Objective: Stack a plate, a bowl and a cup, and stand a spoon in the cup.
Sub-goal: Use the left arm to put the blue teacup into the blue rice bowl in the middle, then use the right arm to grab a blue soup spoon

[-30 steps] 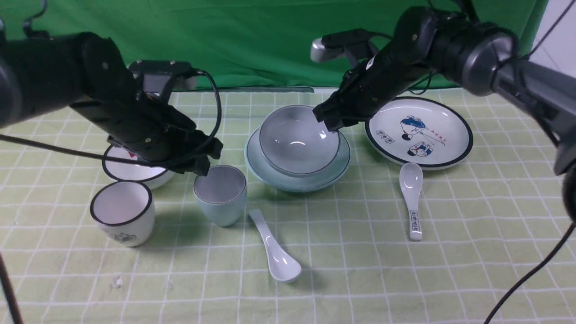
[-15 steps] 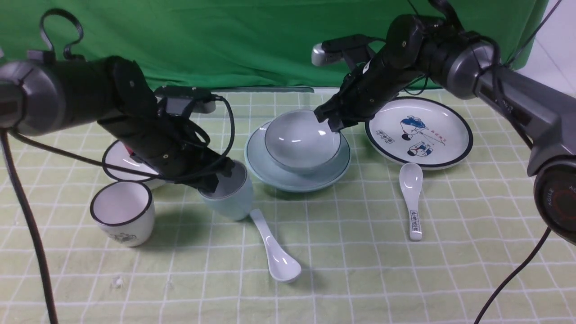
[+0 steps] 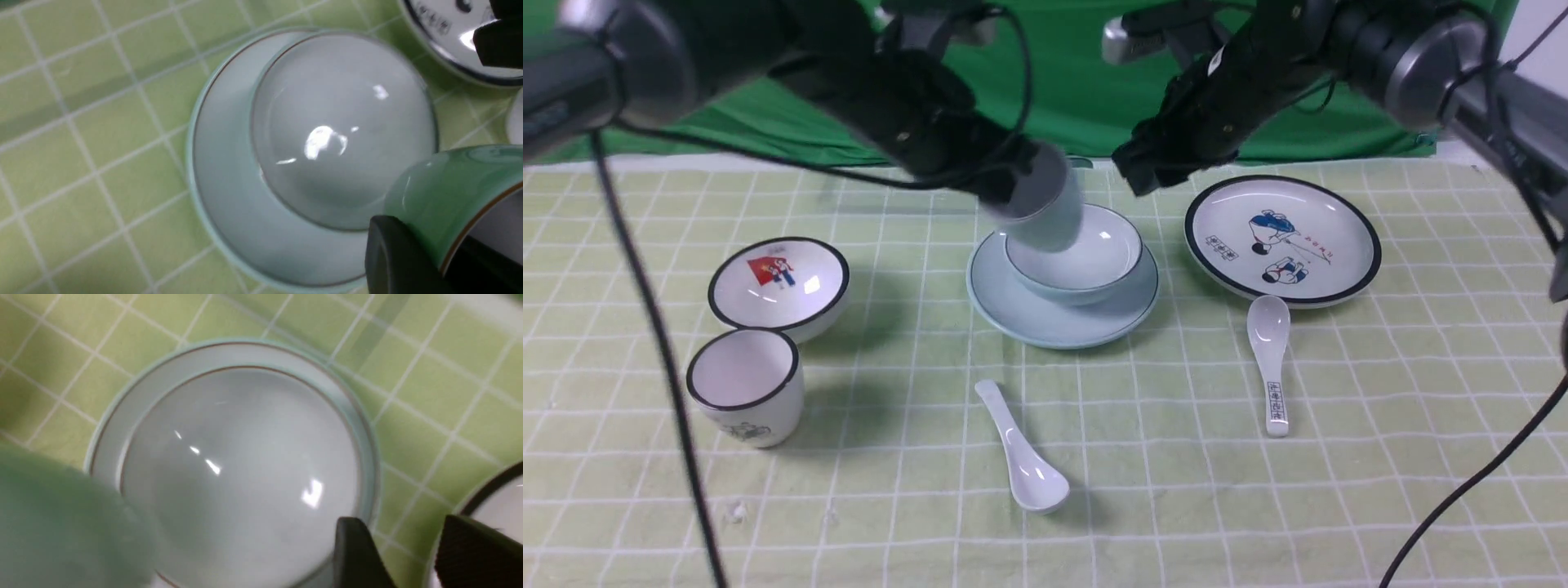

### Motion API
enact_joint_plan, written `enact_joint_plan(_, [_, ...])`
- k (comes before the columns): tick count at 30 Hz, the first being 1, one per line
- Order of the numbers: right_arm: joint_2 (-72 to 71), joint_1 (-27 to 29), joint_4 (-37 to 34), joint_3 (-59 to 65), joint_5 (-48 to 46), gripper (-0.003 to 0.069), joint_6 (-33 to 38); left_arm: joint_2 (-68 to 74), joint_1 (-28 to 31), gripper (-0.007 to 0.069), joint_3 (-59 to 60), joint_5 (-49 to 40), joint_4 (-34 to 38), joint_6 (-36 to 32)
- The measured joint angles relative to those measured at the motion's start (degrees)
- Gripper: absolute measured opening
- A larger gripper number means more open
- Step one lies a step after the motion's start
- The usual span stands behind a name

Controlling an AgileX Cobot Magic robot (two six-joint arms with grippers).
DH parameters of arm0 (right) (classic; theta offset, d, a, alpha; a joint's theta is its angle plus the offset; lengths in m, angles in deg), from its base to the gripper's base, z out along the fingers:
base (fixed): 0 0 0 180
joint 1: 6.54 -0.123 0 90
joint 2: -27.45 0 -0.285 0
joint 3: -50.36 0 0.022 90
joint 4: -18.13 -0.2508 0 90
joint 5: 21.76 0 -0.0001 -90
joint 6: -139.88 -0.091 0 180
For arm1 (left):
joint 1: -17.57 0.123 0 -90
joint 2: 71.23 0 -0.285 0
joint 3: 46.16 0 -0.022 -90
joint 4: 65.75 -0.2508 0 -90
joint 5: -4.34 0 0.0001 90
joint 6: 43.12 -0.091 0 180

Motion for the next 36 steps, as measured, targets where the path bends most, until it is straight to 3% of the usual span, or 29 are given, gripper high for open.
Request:
enact_joint_plan(5, [-0.81,0.12,8.34,0.0,-6.7,0.0321,-1.44,10.17,-2.33,-0.0006,-11.43,-3.52,-6.56,5.24])
enact_joint_plan(16, [-0.81,-1.04,9.15,0.0,-8.98,0.0321,-3.74,21.13,-2.48,0.0007,-22.85,-7.5,-9.22,11.85])
enact_joint_plan(20, [-0.81,-1.46,9.15,0.0,-8.98,0.0321,-4.35,21.13,-2.48,0.0076,-23.2,-7.81,-8.93,11.99])
enact_joint_plan(22, [-0.81,-1.58,9.15,0.0,-9.9,0.033,-4.35,20.84,-2.48,0.0177,-23.26,-8.13,-8.55,12.04])
enact_joint_plan(28, [-1.85,-1.75,8.57,0.12,-15.76,0.0456,-4.43,15.57,-2.42,0.0368,-23.8,-14.06,-11.08,11.78])
enact_joint_plan(31, [-4.65,-1.81,6.72,0.18,-16.33,0.0506,-4.43,10.64,-1.9,0.0382,-24.15,-20.51,-15.05,11.12])
enact_joint_plan(36, [-8.65,-1.97,2.91,2.01,-16.34,0.0519,-4.78,2.97,0.25,0.0347,-21.03,-22.54,-16.06,11.65])
